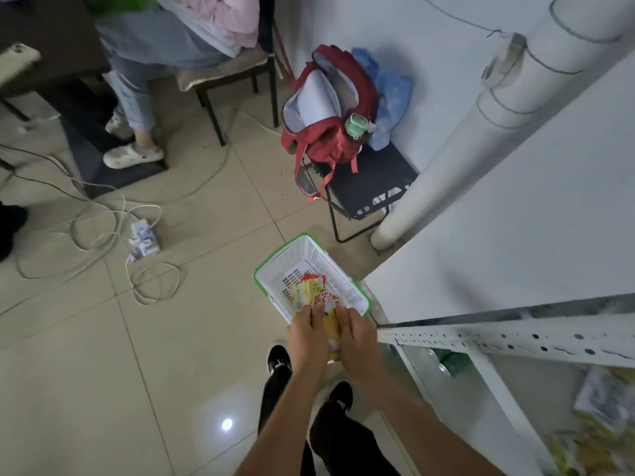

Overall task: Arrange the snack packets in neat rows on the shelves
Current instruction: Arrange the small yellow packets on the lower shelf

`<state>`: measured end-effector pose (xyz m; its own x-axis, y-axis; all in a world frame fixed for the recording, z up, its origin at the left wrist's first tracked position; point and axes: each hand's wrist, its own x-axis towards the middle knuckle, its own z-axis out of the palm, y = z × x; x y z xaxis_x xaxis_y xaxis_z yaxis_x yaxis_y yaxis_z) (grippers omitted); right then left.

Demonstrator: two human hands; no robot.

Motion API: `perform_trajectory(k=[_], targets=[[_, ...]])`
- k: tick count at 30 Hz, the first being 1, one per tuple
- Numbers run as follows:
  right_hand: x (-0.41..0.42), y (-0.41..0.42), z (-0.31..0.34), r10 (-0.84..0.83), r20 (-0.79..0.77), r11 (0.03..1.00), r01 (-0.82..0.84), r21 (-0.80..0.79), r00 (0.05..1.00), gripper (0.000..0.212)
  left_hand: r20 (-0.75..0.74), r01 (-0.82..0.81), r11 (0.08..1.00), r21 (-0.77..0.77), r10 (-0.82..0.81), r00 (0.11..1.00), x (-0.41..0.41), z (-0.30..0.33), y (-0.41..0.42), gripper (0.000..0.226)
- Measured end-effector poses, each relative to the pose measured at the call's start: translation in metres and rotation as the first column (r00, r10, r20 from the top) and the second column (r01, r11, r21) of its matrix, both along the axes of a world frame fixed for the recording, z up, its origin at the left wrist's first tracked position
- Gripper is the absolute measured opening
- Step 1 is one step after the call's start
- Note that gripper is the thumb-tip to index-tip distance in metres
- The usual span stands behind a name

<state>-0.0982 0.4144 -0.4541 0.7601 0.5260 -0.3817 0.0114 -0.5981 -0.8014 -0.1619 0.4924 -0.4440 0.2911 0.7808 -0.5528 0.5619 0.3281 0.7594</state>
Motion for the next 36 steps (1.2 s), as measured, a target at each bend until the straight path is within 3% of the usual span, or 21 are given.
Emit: perform_trajectory(k=[15, 22, 28, 31, 36], targets=[[0.022, 0.070, -0.100, 0.008, -0.055, 0.965, -0.022, -0.263, 0.998, 0.035, -0.134, 0.062, 0.994, -0.085, -0.073, 0.988, 0.034, -0.099, 0.067, 0.037], [0.064, 0.078, -0.171, -0.012, -0.080, 0.969, -0.008, -0.247, 0.997, 0.040, -0.155, 0.042, 0.993, -0.108, -0.058, 0.986, 0.076, -0.162, 0.080, 0.040], [0.099, 0.099, -0.271, -0.028, -0.074, 0.947, 0.003, -0.320, 0.997, 0.042, -0.121, 0.129, 0.969, -0.211, -0.156, 0.980, 0.104, -0.268, 0.112, 0.047], [0.103, 0.122, -0.339, -0.064, -0.060, 0.937, 0.039, -0.347, 0.996, 0.032, -0.138, 0.154, 0.963, -0.219, -0.187, 0.973, 0.117, -0.340, 0.125, 0.044], [0.088, 0.152, -0.458, -0.277, -0.152, 0.898, 0.200, -0.392, 0.949, 0.021, -0.222, 0.045, 0.968, -0.248, -0.102, 0.970, 0.118, -0.454, 0.132, 0.033]])
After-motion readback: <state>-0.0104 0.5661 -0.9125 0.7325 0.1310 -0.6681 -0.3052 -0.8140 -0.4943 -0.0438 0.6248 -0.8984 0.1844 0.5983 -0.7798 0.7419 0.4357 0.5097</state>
